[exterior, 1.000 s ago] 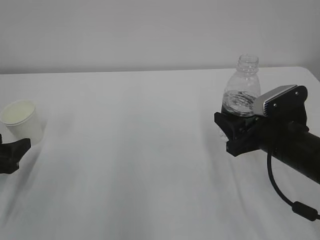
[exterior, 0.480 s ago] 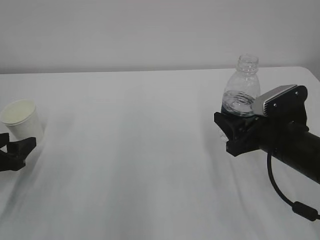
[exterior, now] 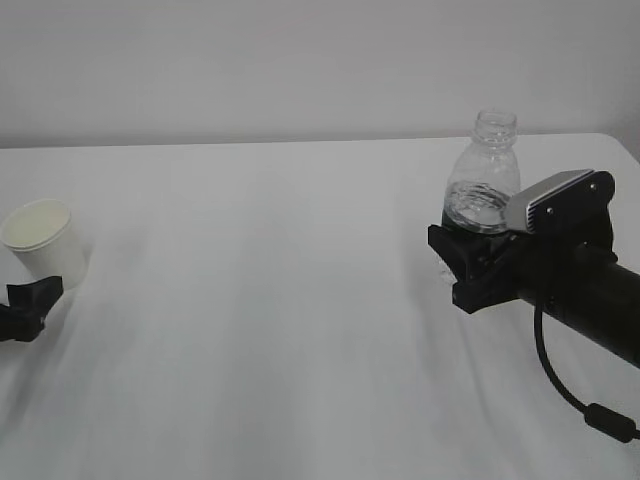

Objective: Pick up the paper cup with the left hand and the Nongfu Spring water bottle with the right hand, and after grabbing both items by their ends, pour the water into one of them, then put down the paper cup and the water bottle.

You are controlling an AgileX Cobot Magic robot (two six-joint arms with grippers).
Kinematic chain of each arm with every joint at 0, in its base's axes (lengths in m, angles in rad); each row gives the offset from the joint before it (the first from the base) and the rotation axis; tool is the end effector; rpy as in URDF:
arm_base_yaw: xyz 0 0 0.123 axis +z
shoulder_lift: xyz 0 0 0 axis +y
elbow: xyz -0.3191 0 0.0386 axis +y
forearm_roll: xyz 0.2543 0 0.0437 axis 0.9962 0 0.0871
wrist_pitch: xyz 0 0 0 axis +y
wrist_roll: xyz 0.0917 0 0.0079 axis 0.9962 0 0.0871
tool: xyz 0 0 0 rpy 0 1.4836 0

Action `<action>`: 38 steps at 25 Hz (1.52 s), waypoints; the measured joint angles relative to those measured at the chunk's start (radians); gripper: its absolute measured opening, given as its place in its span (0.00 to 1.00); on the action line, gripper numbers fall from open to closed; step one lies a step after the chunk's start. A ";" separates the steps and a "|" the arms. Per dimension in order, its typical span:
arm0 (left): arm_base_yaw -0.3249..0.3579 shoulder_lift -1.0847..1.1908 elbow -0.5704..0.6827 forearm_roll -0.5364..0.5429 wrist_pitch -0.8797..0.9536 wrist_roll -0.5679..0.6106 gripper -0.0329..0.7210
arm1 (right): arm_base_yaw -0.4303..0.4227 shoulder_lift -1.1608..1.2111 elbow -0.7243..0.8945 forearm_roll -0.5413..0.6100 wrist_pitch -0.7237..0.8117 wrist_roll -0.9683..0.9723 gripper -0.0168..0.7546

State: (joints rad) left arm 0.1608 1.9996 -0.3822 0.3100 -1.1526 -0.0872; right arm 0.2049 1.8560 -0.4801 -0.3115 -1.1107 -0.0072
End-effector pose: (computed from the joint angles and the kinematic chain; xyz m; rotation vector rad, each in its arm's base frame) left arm 0.2816 0.0197 0.1069 0.0685 1.9518 -0.1439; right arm 0.2942 0.0869 0.1598 -0.5082 1.6952 0.2862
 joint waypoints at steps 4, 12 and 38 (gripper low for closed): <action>0.000 0.026 0.000 0.000 0.000 0.000 0.88 | 0.000 0.000 0.000 -0.003 0.000 0.000 0.63; 0.000 0.051 -0.022 0.000 0.000 0.000 0.88 | 0.000 0.000 0.000 -0.009 0.000 0.000 0.63; 0.000 0.075 -0.120 0.024 0.000 -0.018 0.85 | 0.000 0.000 0.000 -0.031 0.000 0.000 0.63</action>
State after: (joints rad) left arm 0.1608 2.0743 -0.5023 0.3337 -1.1526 -0.1052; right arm 0.2049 1.8560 -0.4801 -0.3429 -1.1107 -0.0072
